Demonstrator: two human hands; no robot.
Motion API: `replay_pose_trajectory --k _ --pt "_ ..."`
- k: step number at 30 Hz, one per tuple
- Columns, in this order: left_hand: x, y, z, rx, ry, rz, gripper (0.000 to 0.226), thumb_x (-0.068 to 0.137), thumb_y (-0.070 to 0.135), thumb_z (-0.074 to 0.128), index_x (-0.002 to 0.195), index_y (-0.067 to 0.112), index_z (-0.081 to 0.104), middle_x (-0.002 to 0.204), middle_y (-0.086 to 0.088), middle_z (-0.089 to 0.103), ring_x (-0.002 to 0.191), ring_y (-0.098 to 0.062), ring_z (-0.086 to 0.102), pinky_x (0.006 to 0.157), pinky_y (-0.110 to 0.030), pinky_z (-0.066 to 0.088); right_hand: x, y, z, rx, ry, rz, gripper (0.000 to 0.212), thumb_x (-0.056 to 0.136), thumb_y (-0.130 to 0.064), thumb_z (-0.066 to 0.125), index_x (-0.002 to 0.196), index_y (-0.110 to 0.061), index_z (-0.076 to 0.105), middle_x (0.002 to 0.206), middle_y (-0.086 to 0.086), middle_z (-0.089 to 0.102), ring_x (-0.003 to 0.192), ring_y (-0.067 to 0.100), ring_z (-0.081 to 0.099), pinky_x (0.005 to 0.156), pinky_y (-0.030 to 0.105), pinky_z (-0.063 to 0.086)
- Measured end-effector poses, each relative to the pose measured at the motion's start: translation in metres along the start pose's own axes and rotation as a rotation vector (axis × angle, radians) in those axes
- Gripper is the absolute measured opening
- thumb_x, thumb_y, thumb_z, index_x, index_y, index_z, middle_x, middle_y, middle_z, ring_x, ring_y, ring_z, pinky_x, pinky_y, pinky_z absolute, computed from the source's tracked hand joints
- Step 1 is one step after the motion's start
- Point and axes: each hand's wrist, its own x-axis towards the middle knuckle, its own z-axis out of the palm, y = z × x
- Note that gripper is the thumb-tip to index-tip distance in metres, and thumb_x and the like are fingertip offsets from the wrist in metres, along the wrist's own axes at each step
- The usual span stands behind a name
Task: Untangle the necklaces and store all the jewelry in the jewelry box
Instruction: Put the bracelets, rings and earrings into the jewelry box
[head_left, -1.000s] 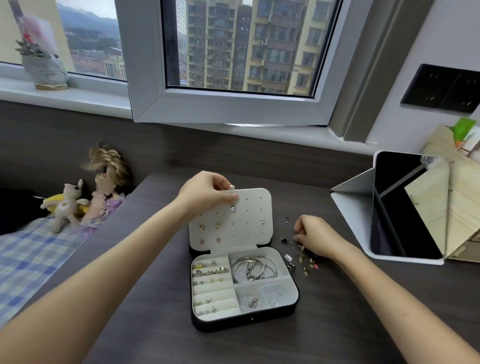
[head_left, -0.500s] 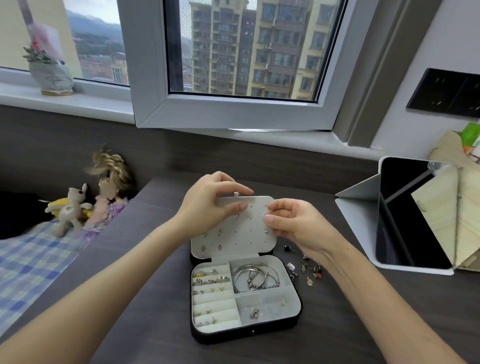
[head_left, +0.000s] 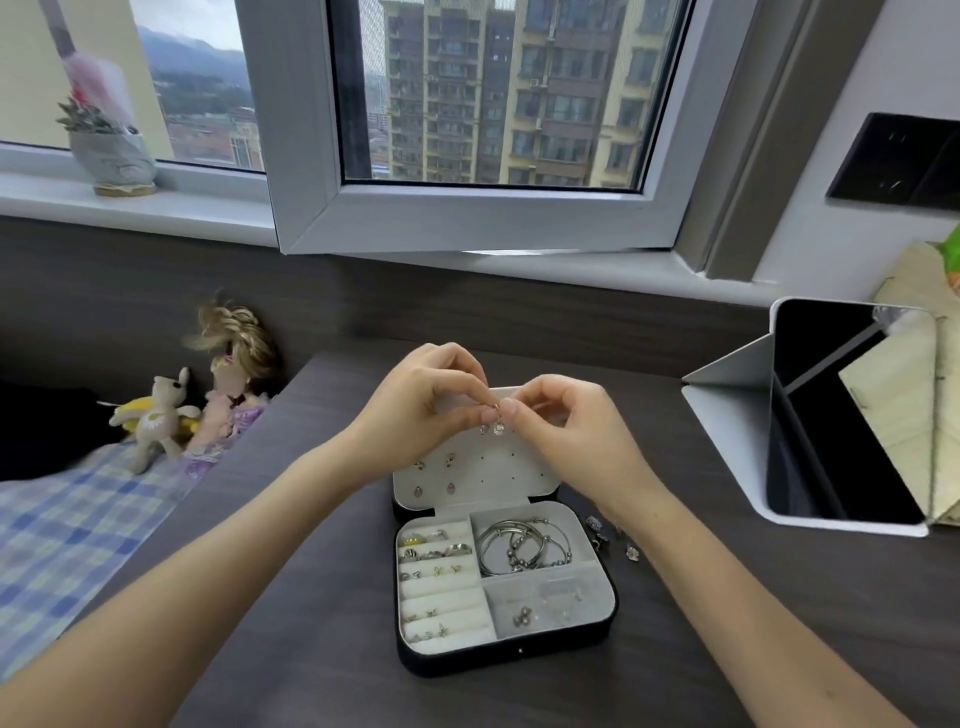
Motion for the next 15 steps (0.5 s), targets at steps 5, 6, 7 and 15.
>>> replay_pose_trajectory --k 5,6,7,15 --pt "0.0 0.005 0.0 0.122 -0.048 0.037 0.036 0.078 0.053 0.055 0.078 0.022 0.074 0.089 0.012 0.054 0.084 -0.019 0.051 0.071 -0.034 0.045 -0.001 -0.007 0.004 -0.454 0.07 -0.216 0.018 0.085 -0.03 0.064 0.072 -0.018 0.064 0.068 -0.016 0.05 0.069 0.004 0.043 0.06 0.01 0.029" --pt "0.0 0.005 -0.001 0.128 -0.05 0.04 0.034 0.077 0.052 0.056 0.078 0.023 0.074 0.09 0.013 0.054 0.084 -0.018 0.05 0.072 -0.033 0.045 0.0 -0.007 0.004 -0.464 0.057 -0.212 0.017 0.085 -0.028 0.063 0.071 -0.019 0.062 0.067 -0.016 0.049 0.067 0.004 0.042 0.059 0.01 0.028" --pt "0.0 0.005 -0.002 0.119 -0.056 0.03 0.031 0.077 0.05 0.059 0.081 0.023 0.074 0.091 0.015 0.053 0.086 -0.017 0.05 0.074 -0.031 0.044 0.0 -0.006 0.004 -0.455 0.052 -0.196 0.016 0.085 -0.025 0.062 0.071 -0.019 0.061 0.066 -0.015 0.048 0.065 0.003 0.042 0.058 0.01 0.029" --pt "0.006 0.007 -0.008 -0.027 -0.067 -0.328 0.021 0.091 0.009 0.058 0.106 0.019 0.067 0.099 0.009 0.06 0.091 -0.005 0.055 0.08 -0.016 0.043 0.001 0.019 0.014 -0.313 0.248 0.034 0.021 0.086 -0.016 0.058 0.065 -0.015 0.058 0.065 -0.009 0.052 0.065 0.009 0.047 0.055 0.023 0.028"
